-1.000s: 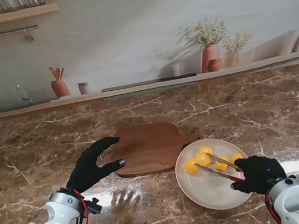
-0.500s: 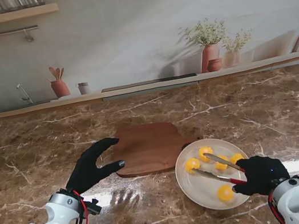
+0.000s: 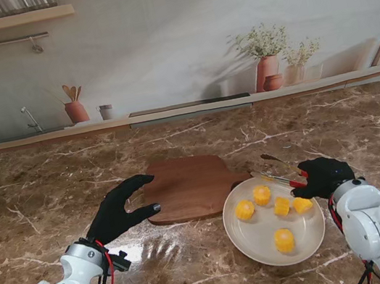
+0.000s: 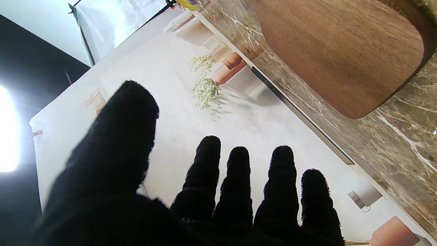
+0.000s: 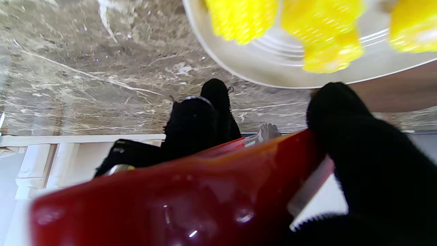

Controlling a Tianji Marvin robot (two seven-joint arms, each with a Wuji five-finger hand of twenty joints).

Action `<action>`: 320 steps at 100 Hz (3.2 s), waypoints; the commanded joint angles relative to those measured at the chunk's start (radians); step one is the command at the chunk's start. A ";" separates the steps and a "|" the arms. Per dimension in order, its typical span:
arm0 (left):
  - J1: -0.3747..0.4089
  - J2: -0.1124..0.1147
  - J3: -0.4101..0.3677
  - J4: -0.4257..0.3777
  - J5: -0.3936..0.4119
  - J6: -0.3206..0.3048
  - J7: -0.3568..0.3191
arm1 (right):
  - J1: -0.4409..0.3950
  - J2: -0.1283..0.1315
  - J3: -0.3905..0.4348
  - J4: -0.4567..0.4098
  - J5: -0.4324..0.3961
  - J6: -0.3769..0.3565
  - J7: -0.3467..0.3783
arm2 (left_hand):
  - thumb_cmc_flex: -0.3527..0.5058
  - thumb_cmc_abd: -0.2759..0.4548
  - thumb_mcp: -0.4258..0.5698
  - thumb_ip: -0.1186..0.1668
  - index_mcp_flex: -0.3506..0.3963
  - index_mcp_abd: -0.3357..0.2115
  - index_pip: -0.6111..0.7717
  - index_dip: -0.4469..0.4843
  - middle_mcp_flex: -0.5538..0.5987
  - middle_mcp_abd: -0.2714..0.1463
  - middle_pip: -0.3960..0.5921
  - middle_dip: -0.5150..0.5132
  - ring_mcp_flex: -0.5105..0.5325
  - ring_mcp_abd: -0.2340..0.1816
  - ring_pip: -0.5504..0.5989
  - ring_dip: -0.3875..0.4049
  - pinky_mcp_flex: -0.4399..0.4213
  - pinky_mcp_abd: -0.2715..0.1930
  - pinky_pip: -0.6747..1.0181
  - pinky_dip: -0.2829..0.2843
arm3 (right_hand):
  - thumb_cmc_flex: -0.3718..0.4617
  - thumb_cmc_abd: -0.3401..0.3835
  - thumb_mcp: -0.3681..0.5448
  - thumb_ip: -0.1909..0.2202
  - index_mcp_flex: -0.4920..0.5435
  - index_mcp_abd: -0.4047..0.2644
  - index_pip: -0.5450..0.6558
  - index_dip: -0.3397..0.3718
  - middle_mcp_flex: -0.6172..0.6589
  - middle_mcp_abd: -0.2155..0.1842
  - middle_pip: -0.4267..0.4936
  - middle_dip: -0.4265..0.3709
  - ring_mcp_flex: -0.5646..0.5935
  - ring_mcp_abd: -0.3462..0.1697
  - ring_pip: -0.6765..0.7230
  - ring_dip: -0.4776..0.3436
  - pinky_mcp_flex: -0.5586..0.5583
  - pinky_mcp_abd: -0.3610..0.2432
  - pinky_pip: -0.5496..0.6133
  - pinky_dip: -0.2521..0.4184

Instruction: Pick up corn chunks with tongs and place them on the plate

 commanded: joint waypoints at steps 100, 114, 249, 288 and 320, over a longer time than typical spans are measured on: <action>-0.010 0.001 0.004 0.009 0.007 0.025 -0.013 | 0.621 0.036 -0.334 0.872 0.138 -0.175 -0.224 | 0.005 0.025 -0.027 0.025 -0.001 -0.011 -0.017 0.009 -0.027 -0.034 -0.017 -0.002 -0.044 -0.055 -0.027 -0.012 -0.018 -0.076 -0.051 0.012 | -0.073 0.034 0.129 0.031 -0.073 -0.134 0.006 -0.001 -0.126 -0.065 0.027 -0.056 -0.147 0.009 -0.157 -0.046 -0.210 0.039 -0.206 -0.076; -0.003 0.002 0.002 -0.004 0.009 0.035 -0.017 | 0.644 0.035 -0.373 0.912 0.157 -0.158 -0.227 | 0.004 0.025 -0.027 0.024 -0.002 -0.013 -0.017 0.009 -0.029 -0.037 -0.017 -0.002 -0.045 -0.053 -0.028 -0.012 -0.019 -0.072 -0.053 0.014 | -0.082 0.019 0.091 0.034 -0.126 -0.123 -0.021 -0.002 -0.191 -0.060 0.004 -0.085 -0.206 0.016 -0.238 -0.083 -0.282 0.067 -0.288 -0.078; -0.001 0.001 0.004 -0.001 0.013 0.027 -0.011 | 0.582 0.023 -0.287 0.830 0.186 -0.090 -0.210 | 0.004 0.027 -0.030 0.025 -0.006 -0.013 -0.018 0.009 -0.031 -0.039 -0.019 -0.003 -0.046 -0.056 -0.030 -0.014 -0.019 -0.066 -0.061 0.028 | -0.293 0.050 -0.141 0.097 -0.319 -0.082 -0.167 0.060 -0.498 -0.005 -0.210 -0.322 -0.509 0.096 -0.762 -0.400 -0.592 0.141 -0.828 -0.130; -0.019 -0.003 0.023 0.017 0.016 0.011 0.012 | 0.347 -0.001 -0.092 0.458 0.159 -0.173 -0.249 | 0.001 0.030 -0.037 0.025 -0.011 -0.015 -0.021 0.008 -0.041 -0.044 -0.022 -0.004 -0.052 -0.056 -0.033 -0.015 -0.019 -0.055 -0.051 0.033 | -0.316 0.091 -0.144 0.101 -0.298 -0.110 -0.193 0.056 -0.481 -0.015 -0.282 -0.365 -0.529 0.104 -0.871 -0.478 -0.630 0.143 -0.965 -0.241; -0.025 -0.009 0.037 0.028 0.038 -0.002 0.053 | 0.189 -0.024 -0.062 0.276 0.236 -0.313 -0.319 | -0.005 0.029 -0.041 0.027 -0.012 -0.015 -0.021 0.008 -0.076 -0.049 -0.035 -0.013 -0.069 -0.063 -0.044 -0.022 -0.018 -0.046 -0.046 0.032 | -0.346 0.115 -0.130 0.112 -0.265 -0.130 -0.206 0.048 -0.452 -0.008 -0.379 -0.471 -0.563 0.080 -0.972 -0.596 -0.650 0.112 -1.081 -0.351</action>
